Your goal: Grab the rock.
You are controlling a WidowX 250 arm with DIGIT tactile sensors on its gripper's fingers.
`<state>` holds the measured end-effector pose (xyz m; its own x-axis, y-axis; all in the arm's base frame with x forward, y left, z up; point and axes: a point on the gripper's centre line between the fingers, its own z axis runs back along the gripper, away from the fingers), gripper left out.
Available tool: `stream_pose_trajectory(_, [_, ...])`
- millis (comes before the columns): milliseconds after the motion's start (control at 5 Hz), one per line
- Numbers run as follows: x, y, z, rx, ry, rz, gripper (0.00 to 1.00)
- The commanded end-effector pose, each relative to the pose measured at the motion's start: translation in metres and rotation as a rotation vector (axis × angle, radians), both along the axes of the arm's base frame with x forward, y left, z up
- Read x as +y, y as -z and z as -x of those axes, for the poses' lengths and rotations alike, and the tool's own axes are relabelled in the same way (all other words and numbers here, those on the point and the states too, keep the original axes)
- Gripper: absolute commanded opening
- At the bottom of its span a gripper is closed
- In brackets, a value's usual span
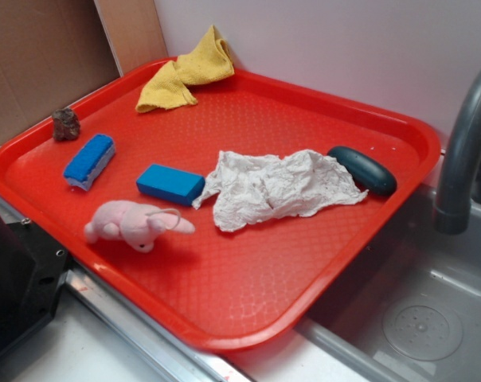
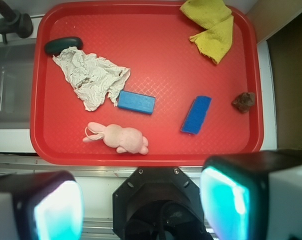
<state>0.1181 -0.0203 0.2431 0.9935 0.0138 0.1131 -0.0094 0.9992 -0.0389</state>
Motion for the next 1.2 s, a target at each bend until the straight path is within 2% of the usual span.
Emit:
stream_pose_trajectory(0, [0.000, 0.000, 0.000, 0.000, 0.000, 0.000, 1.00])
stream_pose_trajectory(200, [0.050, 0.050, -0.006, 0.042, -0.249, -0.065, 1.00])
stream_pose_trajectory(400, [0.098, 0.069, -0.031, -0.044, -0.501, -0.056, 1.00])
stream_pose_trajectory(600, [0.128, 0.100, -0.050, -0.148, -0.755, -0.115, 1.00])
stream_pose_trajectory(800, [0.148, 0.126, -0.052, -0.207, -1.006, -0.156, 1.00])
stream_pose_trajectory(1000, [0.167, 0.152, -0.047, -0.153, -1.260, -0.127, 1.00])
